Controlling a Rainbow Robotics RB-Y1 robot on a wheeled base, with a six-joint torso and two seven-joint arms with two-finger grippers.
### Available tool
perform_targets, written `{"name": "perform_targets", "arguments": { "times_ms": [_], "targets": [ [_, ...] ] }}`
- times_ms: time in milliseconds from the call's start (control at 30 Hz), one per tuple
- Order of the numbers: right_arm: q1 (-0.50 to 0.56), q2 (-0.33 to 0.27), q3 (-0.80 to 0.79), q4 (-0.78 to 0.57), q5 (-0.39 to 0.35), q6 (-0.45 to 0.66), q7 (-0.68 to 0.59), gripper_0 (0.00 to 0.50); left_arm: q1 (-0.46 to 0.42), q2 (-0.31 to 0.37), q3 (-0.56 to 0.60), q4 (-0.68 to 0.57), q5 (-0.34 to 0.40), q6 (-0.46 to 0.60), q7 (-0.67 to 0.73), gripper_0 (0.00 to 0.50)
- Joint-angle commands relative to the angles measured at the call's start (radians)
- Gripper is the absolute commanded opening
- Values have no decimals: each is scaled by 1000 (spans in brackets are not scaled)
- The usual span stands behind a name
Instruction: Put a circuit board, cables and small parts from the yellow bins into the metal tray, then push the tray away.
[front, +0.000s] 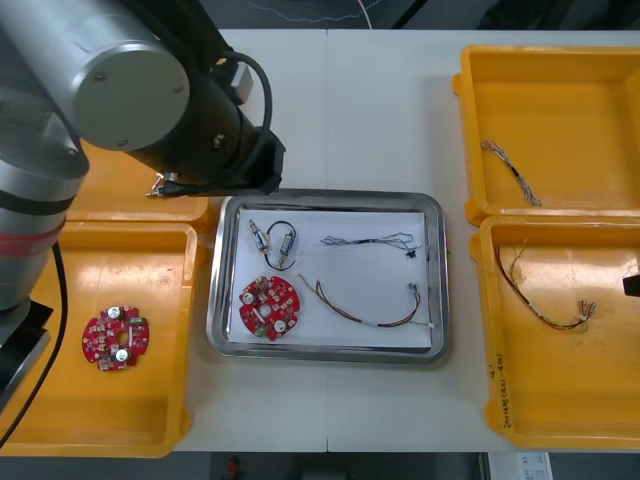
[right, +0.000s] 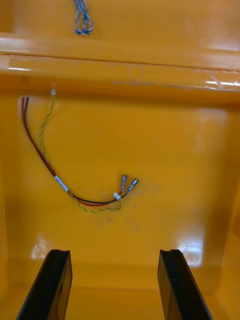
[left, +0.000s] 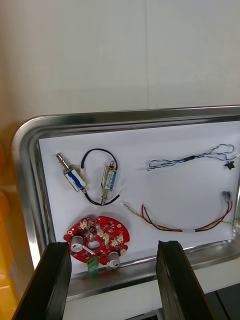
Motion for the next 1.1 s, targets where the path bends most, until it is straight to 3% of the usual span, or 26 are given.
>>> {"name": "perform_targets", "arguments": {
  "times_ms": [33,300,467,700,900,1100],
  "targets": [
    [14,-72,62,-60,-30,1,-12,500,52,96,100,-118,78,6,13,500],
    [-24,-147,165,-98,-167,1,-12,500,164,217,240,-198,221,6,-21,500],
    [-92,-184,275,-146,-185,1,-13,500,222,269,315,-204,275,6,-42,500],
    [-219,-195,475,-161,-202,1,-6,500,327,314,421,-195,261,6,-141,500],
    [-357,-184,685,-161,-164,1,-3,500,396,318,482,-195,216,6,-213,500],
    [-518,-112,932,-112,-83,1,-1,500,462,326,541,-191,184,6,-262,500]
  ]
}}
